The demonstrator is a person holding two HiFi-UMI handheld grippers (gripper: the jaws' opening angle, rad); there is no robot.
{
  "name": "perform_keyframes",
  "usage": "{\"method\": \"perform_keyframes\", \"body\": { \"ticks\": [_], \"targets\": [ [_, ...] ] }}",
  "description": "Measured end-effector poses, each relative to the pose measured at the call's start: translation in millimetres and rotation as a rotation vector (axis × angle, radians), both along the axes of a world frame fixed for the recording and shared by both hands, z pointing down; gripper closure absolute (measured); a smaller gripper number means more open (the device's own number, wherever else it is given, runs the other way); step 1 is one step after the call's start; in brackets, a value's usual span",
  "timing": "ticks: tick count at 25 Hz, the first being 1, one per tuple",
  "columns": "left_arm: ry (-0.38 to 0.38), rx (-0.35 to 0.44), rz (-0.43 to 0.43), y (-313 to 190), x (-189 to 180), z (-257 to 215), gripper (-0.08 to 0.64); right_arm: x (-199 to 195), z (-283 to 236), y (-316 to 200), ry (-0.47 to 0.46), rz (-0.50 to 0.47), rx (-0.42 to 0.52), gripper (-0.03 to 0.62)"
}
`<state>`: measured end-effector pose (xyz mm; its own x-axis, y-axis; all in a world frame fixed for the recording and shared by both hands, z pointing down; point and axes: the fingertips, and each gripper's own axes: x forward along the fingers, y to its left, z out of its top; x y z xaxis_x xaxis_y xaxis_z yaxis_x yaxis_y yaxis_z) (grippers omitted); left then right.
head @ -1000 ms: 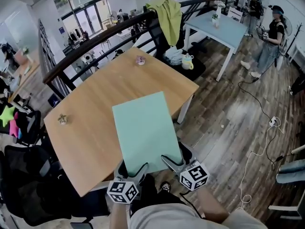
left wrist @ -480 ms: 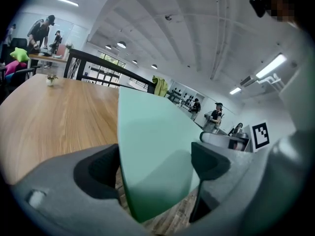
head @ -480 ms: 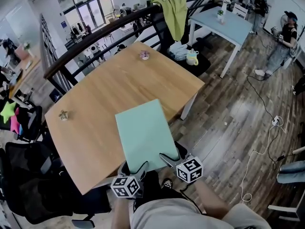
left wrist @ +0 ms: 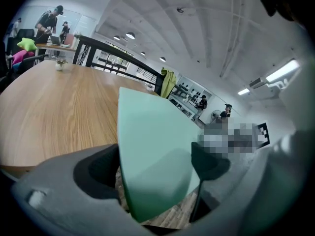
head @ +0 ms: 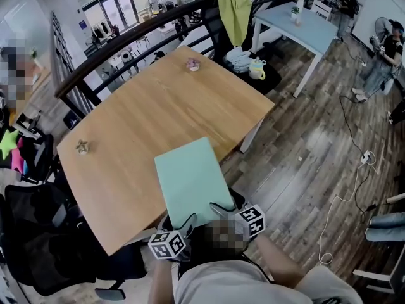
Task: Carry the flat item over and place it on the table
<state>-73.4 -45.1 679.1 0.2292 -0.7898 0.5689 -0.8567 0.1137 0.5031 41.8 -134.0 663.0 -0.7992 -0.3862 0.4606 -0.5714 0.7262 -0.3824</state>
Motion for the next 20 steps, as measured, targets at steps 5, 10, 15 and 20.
{"method": "perform_keyframes", "body": {
  "ticks": [5, 10, 15, 20],
  "targets": [
    [0.031, -0.025, -0.028, 6.6, -4.4, 12.2, 0.095, -6.7, 12.5, 3.1, 0.017, -0.016, -0.028, 0.201],
    [0.044, -0.043, -0.040, 5.6, -9.3, 20.7, 0.095, -12.4, 21.0, 0.7, 0.030, -0.024, -0.045, 0.201],
    [0.057, -0.056, -0.045, 1.8, -16.2, 26.9, 0.095, -19.6, 27.8, -4.4, 0.039, -0.029, -0.061, 0.201],
    [0.063, -0.068, -0.049, -3.4, -24.0, 31.5, 0.095, -27.3, 34.2, -9.1, 0.048, -0.027, -0.083, 0.201]
  ]
}}
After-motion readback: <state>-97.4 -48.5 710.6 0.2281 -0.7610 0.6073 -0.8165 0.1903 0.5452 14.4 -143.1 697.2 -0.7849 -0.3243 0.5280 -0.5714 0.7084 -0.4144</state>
